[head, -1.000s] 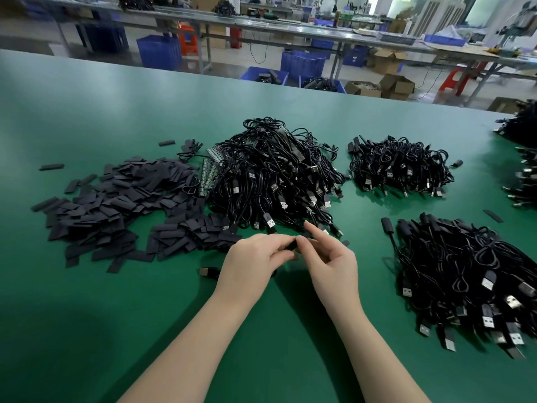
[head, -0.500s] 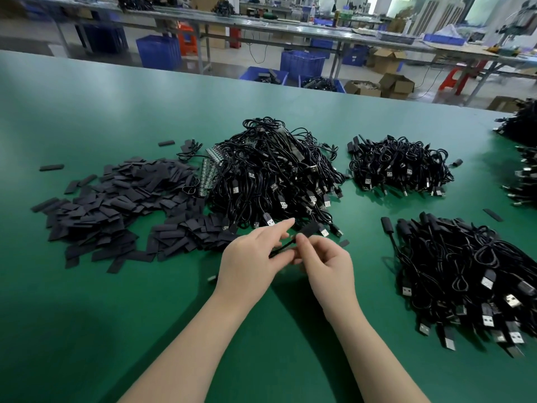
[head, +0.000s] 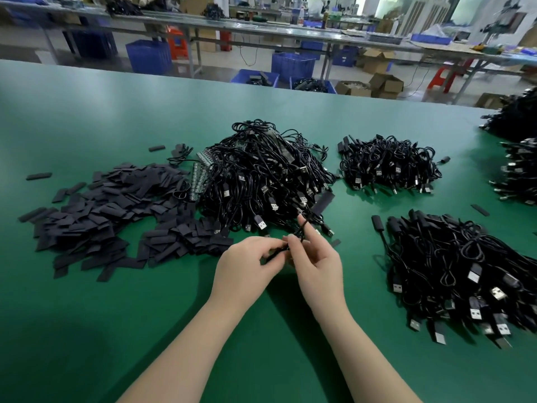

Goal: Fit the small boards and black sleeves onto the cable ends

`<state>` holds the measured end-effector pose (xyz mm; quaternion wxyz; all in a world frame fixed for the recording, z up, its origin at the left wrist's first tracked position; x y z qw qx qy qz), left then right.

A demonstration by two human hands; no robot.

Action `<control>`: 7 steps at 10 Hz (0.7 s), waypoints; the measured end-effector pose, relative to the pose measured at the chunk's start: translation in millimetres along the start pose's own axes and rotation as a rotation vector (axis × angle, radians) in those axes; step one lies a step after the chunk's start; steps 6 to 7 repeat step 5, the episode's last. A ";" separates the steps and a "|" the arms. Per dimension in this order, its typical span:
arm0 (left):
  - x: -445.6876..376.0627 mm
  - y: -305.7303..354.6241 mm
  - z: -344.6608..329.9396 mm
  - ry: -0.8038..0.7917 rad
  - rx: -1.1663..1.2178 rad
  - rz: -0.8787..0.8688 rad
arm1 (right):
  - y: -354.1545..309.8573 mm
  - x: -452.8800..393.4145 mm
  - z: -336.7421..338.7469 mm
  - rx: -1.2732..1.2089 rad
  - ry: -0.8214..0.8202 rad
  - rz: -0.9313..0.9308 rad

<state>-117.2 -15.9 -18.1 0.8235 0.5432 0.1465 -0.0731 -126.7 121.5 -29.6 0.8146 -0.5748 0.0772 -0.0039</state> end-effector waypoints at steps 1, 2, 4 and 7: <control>4.2 3.5 -2.7 -0.024 0.073 -0.038 | -22.4 0.1 26.7 -0.018 0.172 0.104; 5.5 3.7 -5.2 -0.015 0.065 -0.051 | -46.5 -10.5 87.4 0.147 0.418 0.191; 2.0 -4.6 -5.7 -0.025 0.011 0.017 | -31.6 -31.0 212.5 1.181 0.606 -0.016; 1.3 -5.4 -6.1 -0.014 0.025 0.034 | 6.2 -43.0 245.3 1.506 0.273 -0.388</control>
Point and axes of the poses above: each hand's wrist, its own x-axis away from the middle knuckle, its own z-axis out of the back of the hand, y = z × x, the point moved 4 cm from there along -x, towards the middle knuckle, and after that the axes turned 15 degrees about x, right-handed, at the moved point
